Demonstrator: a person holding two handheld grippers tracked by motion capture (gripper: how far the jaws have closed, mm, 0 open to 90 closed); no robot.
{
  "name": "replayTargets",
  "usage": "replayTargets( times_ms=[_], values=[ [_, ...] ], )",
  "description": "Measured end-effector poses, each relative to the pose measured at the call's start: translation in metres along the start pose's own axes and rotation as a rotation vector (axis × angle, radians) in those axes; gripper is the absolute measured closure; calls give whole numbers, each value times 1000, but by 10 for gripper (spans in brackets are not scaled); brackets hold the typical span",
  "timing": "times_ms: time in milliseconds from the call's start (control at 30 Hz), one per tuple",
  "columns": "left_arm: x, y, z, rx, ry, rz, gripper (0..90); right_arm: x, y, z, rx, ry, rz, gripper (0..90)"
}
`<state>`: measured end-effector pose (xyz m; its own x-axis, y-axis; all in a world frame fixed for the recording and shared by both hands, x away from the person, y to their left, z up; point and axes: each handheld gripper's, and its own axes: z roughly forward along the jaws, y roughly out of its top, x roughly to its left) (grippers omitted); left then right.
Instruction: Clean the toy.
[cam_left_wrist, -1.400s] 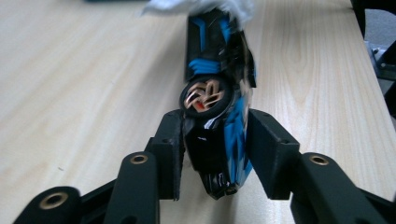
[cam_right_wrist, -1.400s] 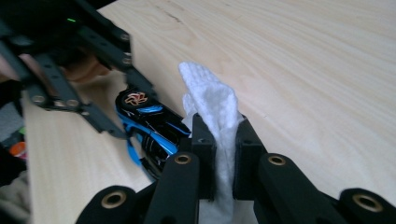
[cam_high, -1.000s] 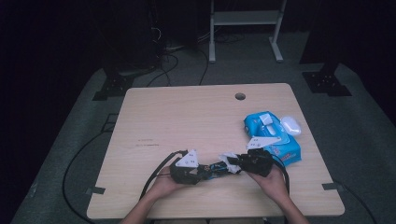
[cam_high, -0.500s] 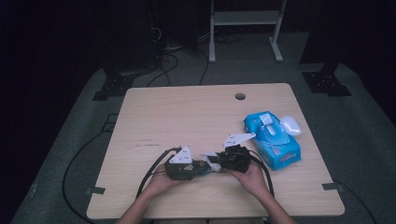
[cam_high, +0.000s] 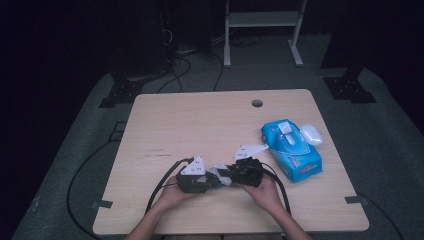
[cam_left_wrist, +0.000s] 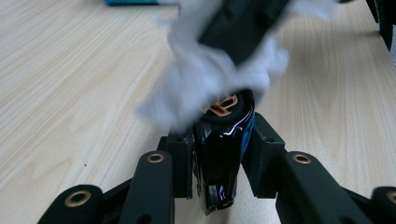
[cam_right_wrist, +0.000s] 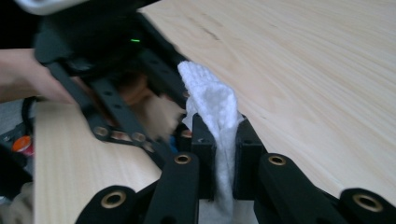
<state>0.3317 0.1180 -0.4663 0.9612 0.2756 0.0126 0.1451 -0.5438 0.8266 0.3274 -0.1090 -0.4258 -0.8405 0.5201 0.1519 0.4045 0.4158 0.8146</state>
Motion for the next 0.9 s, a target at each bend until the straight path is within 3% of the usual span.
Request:
replayTargets(
  times_ms=[67, 100, 200, 233, 267, 333, 400, 533, 567, 667, 733, 900],
  values=[
    [1, 0, 0, -1, -1, -6, 668, -8, -2, -7, 10, -74, -12, 817],
    [1, 0, 0, -2, -4, -8, 669, -10, -3, -9, 6, -82, 4, 817],
    [2, 0, 2, -4, -8, -14, 667, -10, -3, -8, -2, -83, 21, 817],
    [1, 0, 2, -3, -9, -14, 667, -6, -3, -5, -6, -54, 20, 816],
    [1, 0, 2, -1, -5, -13, 666, 1, -2, 1, -11, -38, -4, 813],
    [0, 0, 0, 5, -2, -7, 662, 8, 2, 3, -3, -49, -56, 812],
    [0, -1, 0, 5, 0, -6, 664, 4, 1, 1, 3, -36, -39, 812],
    [1, -1, 0, 5, 11, -7, 661, -14, -6, -15, -5, -106, 4, 811],
    [1, -2, 0, 3, 10, -10, 660, -19, -9, -22, 0, -143, 5, 811],
    [0, -1, 0, 4, 10, -12, 659, -31, -14, -31, -11, -169, 44, 811],
    [1, -2, 1, 3, 9, -14, 658, -30, -16, -30, -22, -167, 55, 812],
    [0, -1, 1, 3, 9, -15, 658, -18, -12, -22, -12, -173, -4, 810]
  ],
)
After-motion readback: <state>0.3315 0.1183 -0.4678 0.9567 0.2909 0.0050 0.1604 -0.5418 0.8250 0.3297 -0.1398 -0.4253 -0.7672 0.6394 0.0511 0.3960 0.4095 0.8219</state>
